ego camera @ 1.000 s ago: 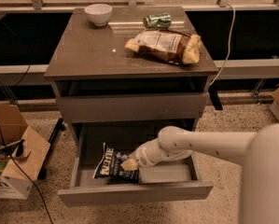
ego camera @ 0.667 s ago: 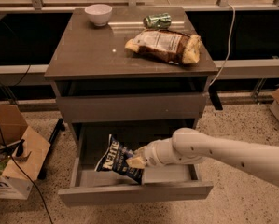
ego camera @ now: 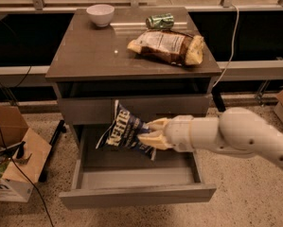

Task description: Pick blue chip bag from middle drawer and place on counter

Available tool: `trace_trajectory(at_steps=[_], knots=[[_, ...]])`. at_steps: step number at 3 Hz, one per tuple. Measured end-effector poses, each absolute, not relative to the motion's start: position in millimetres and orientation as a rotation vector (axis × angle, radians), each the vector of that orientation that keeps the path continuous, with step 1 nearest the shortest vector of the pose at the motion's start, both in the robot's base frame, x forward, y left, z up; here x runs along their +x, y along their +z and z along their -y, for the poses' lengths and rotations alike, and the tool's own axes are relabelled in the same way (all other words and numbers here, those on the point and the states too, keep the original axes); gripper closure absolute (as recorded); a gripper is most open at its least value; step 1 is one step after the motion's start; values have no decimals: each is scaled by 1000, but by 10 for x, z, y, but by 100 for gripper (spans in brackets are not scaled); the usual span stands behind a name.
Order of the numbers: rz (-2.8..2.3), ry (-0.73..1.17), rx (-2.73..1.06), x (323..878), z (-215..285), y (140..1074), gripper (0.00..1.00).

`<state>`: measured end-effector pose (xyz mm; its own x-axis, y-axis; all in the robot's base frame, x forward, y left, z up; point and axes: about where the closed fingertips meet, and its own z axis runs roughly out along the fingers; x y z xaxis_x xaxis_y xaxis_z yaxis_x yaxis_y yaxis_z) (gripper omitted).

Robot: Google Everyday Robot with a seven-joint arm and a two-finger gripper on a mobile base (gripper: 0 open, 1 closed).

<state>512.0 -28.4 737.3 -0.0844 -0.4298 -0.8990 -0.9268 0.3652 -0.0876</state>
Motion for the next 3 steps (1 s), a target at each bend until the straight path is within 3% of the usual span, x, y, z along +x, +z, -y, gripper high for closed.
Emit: trace_trajectory(at_steps=[1, 3], knots=[[-1575, 453, -1220, 5266, 939, 8632, 100], [-1555, 364, -1223, 5421, 918, 8777, 100]])
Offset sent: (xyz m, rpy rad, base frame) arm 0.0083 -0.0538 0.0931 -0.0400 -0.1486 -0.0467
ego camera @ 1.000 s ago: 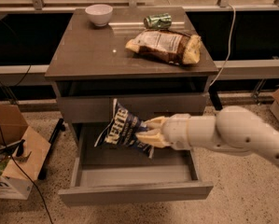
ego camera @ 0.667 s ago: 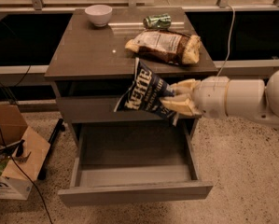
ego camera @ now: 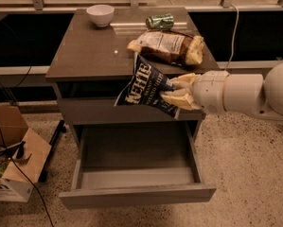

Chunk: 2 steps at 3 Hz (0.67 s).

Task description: Pick blue chip bag from middle drawer and place on counter

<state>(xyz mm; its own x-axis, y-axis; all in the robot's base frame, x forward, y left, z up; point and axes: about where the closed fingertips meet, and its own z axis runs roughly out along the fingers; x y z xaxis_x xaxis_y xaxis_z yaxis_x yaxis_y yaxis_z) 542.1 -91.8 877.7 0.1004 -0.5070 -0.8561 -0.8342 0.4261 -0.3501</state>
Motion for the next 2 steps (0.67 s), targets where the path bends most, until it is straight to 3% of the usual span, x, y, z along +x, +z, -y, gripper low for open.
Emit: trace_trajectory(at_steps=[2], knots=[[-1378, 166, -1341, 6092, 589, 9322, 100]])
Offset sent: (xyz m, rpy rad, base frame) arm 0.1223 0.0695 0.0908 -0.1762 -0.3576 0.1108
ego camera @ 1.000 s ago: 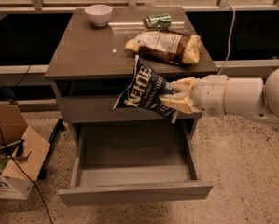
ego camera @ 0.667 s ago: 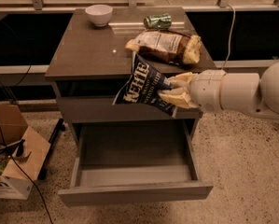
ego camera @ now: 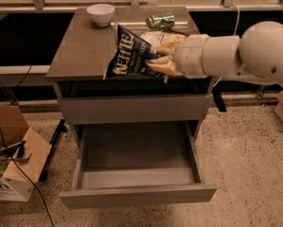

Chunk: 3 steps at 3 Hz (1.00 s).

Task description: Pick blue chip bag from middle drawer and place on counter

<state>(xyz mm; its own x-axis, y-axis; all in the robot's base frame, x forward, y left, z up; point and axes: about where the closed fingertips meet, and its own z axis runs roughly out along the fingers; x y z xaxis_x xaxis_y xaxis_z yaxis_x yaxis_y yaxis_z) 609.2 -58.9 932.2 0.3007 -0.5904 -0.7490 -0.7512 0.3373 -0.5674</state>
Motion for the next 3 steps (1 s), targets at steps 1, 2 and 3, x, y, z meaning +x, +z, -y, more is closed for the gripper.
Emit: trace_trajectory(at_steps=[1, 2, 3], knots=[[-1307, 138, -1408, 6556, 285, 9409, 100], [-1250, 164, -1458, 7188, -137, 9327, 100], [-1247, 210, -1453, 7596, -296, 9142, 100]])
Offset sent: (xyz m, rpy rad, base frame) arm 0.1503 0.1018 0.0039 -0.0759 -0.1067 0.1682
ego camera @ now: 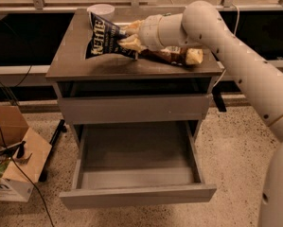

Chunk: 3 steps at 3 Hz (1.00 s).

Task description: Pick blue chip bag from middle drawer and place on counter

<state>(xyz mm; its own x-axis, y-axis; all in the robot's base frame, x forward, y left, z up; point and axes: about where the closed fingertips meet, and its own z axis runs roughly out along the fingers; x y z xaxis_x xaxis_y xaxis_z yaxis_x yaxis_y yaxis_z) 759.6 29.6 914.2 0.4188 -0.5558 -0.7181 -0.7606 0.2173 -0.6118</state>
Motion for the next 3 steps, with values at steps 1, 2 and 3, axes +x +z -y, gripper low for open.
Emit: trace_trajectory(at_steps=[1, 2, 3], knots=[[-1240, 209, -1443, 7633, -311, 9190, 82], [-1238, 214, -1446, 7630, -341, 9176, 58], [-1237, 218, -1449, 7627, -368, 9165, 35]])
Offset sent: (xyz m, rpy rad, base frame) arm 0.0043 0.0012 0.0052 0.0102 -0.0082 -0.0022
